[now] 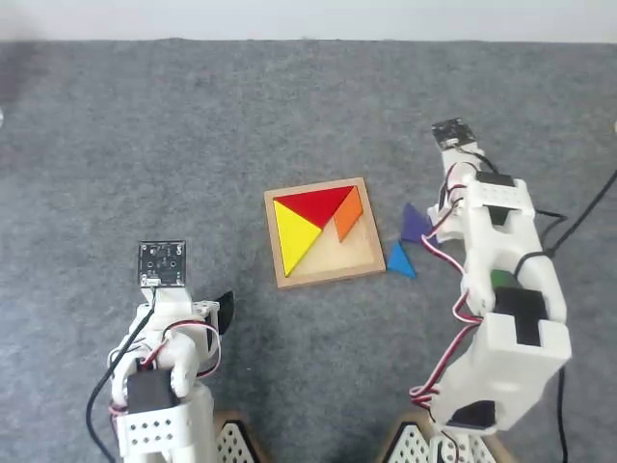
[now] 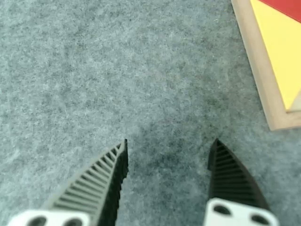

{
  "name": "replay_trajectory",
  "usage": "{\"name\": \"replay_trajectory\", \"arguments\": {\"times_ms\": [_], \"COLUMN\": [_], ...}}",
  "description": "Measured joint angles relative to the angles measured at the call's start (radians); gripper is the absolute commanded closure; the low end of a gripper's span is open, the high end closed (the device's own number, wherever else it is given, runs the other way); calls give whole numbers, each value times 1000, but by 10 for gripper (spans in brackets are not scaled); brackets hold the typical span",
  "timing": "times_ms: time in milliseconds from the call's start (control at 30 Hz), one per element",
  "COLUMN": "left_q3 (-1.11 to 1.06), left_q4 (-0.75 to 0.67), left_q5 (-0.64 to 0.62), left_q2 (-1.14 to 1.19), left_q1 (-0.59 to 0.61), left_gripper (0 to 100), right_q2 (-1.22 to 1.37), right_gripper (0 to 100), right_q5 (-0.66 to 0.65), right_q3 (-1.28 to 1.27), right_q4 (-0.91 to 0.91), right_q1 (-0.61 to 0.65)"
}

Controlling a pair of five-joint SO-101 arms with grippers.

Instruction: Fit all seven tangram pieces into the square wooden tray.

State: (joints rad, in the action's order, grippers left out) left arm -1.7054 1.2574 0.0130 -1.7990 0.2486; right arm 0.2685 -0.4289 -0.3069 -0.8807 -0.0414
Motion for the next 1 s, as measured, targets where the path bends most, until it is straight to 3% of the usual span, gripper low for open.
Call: {"name": "replay_trajectory", "arguments": {"times_ms": [200, 533, 733, 1000], "left_q3": [0, 0, 0, 0], "left_q4": [0, 0, 0, 0], "left_q5": [0, 0, 0, 0], "left_q2": [0, 0, 0, 0], "left_q1": [0, 0, 0, 0], "left_gripper": [729, 729, 729, 729], "right_q2": [49, 94, 60, 28], "right_gripper": [731, 723, 626, 675], "right_q5": [-41, -20, 9, -18], "right_q3": [2, 51, 52, 51], "right_q4": [5, 5, -11, -100], "right_q1": [40, 28, -5, -14]}}
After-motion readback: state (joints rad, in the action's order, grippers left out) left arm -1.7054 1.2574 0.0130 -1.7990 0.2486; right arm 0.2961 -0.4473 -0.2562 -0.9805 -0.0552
